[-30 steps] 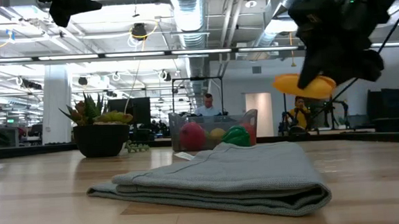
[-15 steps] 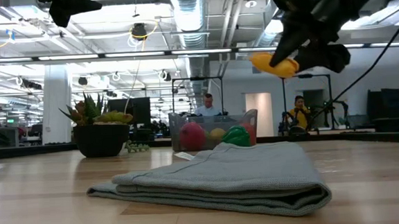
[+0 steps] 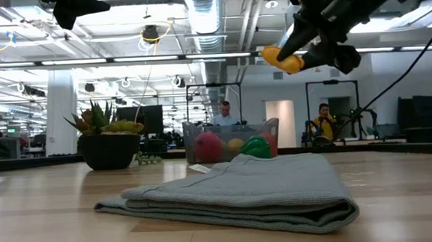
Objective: Pick and placing Produce into tupperware
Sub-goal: Put the banana into the black bin
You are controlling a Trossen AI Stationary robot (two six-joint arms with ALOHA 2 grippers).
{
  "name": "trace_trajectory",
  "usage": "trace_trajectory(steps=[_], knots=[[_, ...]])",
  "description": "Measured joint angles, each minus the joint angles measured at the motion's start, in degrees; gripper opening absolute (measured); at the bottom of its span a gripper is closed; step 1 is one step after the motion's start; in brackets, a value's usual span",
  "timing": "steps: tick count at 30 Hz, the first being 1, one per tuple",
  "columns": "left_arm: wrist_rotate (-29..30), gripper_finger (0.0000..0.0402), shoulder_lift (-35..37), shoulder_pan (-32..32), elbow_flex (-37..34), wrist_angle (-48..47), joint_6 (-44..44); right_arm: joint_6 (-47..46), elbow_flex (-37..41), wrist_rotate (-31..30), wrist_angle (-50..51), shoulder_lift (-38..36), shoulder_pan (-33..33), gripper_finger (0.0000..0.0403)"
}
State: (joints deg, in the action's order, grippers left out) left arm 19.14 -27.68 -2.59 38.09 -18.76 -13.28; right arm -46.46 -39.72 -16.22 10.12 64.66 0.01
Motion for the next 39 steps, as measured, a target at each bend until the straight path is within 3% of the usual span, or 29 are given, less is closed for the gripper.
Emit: trace_trajectory(steps=[26, 39], knots=[[0.7, 0.0227, 0.0, 0.0, 0.0, 0.0, 0.0, 6.5, 0.0, 2.8, -10.7, 0.3, -7.9, 0.0177], [1.1, 0.0227, 0.0, 0.0, 0.0, 0.0, 0.0, 7.5, 0.0, 3.1, -13.2, 0.3, -8.8, 0.0179]])
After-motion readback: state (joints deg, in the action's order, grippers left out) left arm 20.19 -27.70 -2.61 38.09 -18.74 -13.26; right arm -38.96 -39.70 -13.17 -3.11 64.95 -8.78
